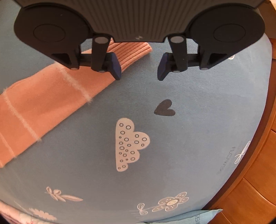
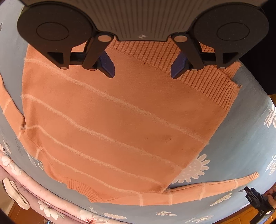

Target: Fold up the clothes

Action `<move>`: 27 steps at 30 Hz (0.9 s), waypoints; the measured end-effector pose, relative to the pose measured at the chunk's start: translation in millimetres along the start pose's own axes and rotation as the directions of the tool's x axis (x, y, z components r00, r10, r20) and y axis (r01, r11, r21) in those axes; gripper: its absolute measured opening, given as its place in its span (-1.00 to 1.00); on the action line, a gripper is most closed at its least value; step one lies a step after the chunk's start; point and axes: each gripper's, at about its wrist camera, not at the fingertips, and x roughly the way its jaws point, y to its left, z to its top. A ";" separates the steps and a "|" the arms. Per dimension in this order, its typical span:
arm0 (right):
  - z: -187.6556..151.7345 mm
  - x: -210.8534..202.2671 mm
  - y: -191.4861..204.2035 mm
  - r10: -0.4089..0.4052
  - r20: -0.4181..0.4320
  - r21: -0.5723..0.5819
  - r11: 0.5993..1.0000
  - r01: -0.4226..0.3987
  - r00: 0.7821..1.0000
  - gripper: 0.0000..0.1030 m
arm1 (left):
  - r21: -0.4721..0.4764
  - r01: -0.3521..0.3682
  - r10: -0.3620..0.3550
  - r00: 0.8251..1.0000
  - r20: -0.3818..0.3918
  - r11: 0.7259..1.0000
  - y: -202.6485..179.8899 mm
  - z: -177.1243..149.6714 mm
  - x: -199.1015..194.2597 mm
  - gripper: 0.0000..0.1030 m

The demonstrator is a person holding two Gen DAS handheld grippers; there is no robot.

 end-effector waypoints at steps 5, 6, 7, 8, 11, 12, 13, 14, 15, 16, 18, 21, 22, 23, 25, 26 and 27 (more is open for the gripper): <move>-0.6 6.1 9.3 0.019 -0.017 -0.022 1.000 -0.019 1.000 0.48 | -0.081 0.246 -0.241 0.968 0.067 0.966 -10.4 -12.2 -5.2 -0.06; -0.4 5.2 10.3 0.021 -0.016 -0.024 0.999 -0.021 1.000 0.48 | -0.076 0.262 -0.257 0.963 0.079 0.962 -14.7 -16.5 -8.1 -0.05; -0.4 3.8 10.6 0.020 -0.014 -0.027 0.999 -0.021 1.000 0.48 | -0.071 0.263 -0.255 0.961 0.103 0.962 -18.9 -22.6 -13.8 -0.04; -1.4 2.2 10.3 0.019 -0.013 -0.028 0.999 -0.020 1.000 0.48 | -0.075 0.252 -0.242 0.962 0.123 0.965 -21.1 -28.5 -17.8 0.00; -2.9 2.5 8.0 0.014 -0.021 -0.028 1.000 -0.015 1.000 0.48 | -0.155 0.217 -0.196 0.970 0.142 0.964 4.0 -50.1 -22.2 0.04; -2.8 3.2 8.6 0.014 -0.022 -0.028 0.999 -0.014 1.000 0.48 | -0.184 0.230 -0.206 0.968 0.142 0.956 15.6 -57.4 -21.1 0.05; -2.7 3.9 9.3 0.013 -0.023 -0.029 0.999 -0.014 1.000 0.48 | -0.216 0.247 -0.219 0.965 0.146 0.945 27.3 -65.3 -20.6 0.06; -2.6 4.6 10.0 0.013 -0.024 -0.029 0.999 -0.014 1.000 0.48 | -0.251 0.260 -0.228 0.962 0.149 0.933 37.7 -72.4 -18.5 0.08; -2.5 5.3 10.7 0.012 -0.026 -0.029 0.999 -0.013 1.000 0.48 | -0.283 0.267 -0.234 0.962 0.143 0.921 45.6 -79.5 -15.4 0.09; -2.4 6.0 11.3 0.012 -0.027 -0.030 0.999 -0.013 1.000 0.48 | -0.319 0.274 -0.242 0.961 0.136 0.907 52.3 -86.5 -11.3 0.09; -1.9 7.2 15.0 0.014 -0.028 -0.039 0.999 -0.015 1.000 0.48 | -0.373 0.293 -0.257 0.956 0.145 0.880 59.5 -96.7 -3.1 0.09; -2.3 6.3 21.3 0.023 -0.030 -0.066 0.997 -0.025 0.999 0.48 | -0.427 0.334 -0.255 0.939 0.233 0.840 63.6 -101.8 1.4 0.08; -2.0 6.0 23.0 0.025 -0.033 -0.073 0.997 -0.027 0.999 0.48 | -0.449 0.354 -0.259 0.930 0.259 0.820 65.1 -100.3 4.3 0.09; -1.8 6.0 24.1 0.024 -0.035 -0.076 0.997 -0.027 0.999 0.48 | -0.471 0.370 -0.272 0.925 0.264 0.801 66.1 -97.1 10.3 0.11; -1.6 6.9 25.4 0.018 -0.040 -0.082 0.996 -0.021 0.999 0.48 | -0.504 0.371 -0.297 0.928 0.225 0.780 65.3 -89.4 28.0 0.20; -1.6 7.5 25.8 0.014 -0.042 -0.084 0.996 -0.017 0.999 0.48 | -0.507 0.375 -0.290 0.926 0.240 0.776 64.4 -86.7 31.0 0.32; -1.7 8.0 26.1 0.009 -0.045 -0.086 0.996 -0.013 0.999 0.48 | -0.503 0.368 -0.271 0.928 0.256 0.782 61.9 -81.2 30.9 0.34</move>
